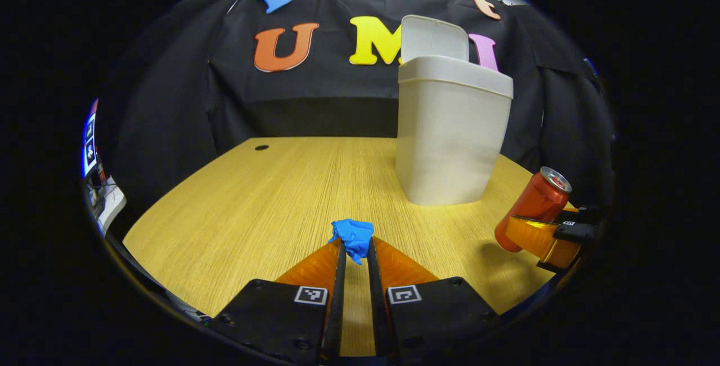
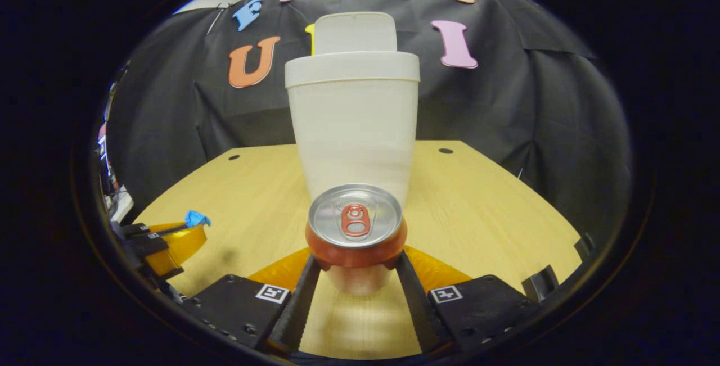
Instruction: Press the lid of the desktop garbage bin to open it, pick up the crumpled paper on the desktop and throw it into the bin, then pick up the pop can on the desktop and drop it into the bin, and finally close the garbage bin lid.
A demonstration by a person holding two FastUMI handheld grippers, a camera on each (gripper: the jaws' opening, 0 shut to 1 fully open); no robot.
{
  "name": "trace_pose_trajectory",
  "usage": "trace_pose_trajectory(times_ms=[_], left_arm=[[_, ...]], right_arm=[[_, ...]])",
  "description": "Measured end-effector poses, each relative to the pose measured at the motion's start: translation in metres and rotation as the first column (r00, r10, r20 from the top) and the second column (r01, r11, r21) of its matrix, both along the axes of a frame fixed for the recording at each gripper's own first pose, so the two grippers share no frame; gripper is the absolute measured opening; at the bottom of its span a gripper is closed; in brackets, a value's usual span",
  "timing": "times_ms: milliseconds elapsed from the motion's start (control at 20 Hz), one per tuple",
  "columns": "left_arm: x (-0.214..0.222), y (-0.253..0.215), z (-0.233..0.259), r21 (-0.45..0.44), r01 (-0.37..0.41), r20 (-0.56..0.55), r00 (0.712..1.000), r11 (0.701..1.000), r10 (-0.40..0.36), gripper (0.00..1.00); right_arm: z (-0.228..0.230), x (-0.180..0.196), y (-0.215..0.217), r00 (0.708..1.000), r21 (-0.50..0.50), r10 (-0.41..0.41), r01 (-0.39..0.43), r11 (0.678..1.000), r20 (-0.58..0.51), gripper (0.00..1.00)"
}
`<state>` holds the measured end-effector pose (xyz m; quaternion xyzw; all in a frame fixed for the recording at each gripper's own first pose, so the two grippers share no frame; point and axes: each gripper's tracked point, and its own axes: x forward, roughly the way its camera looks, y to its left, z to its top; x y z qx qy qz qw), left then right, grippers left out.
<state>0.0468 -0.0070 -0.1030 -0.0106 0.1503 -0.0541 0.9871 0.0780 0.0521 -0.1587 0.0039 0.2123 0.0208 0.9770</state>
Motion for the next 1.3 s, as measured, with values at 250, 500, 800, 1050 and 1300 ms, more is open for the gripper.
trace_pose_trajectory(times_ms=[250,500,800,1050,1300], left_arm=[[-0.028,-0.004,0.052,0.034,-0.023,0.189,0.982,0.999,0.016,0.25],[-0.047,-0.024,0.095,-0.019,-0.02,0.284,0.958,1.0,0.024,0.24],[-0.038,-0.056,0.114,-0.089,0.001,0.278,0.96,0.996,0.024,0.24],[-0.002,-0.073,0.169,-0.107,0.006,0.334,0.942,0.994,0.03,0.24],[0.049,-0.09,0.222,-0.145,0.009,0.352,0.935,0.989,0.043,0.24]], right_arm=[[0.041,-0.014,-0.008,0.995,-0.008,0.008,-0.008,1.0,0.101,0.77],[0.093,-0.035,-0.02,0.972,-0.088,0.072,-0.054,0.995,0.223,0.76],[0.131,-0.055,-0.04,0.951,-0.047,0.133,-0.124,0.991,0.281,0.75],[0.149,-0.051,-0.083,0.946,-0.022,0.066,-0.063,0.998,0.318,0.75],[0.158,-0.048,-0.107,0.937,0.005,0.032,-0.036,0.999,0.347,0.77]])
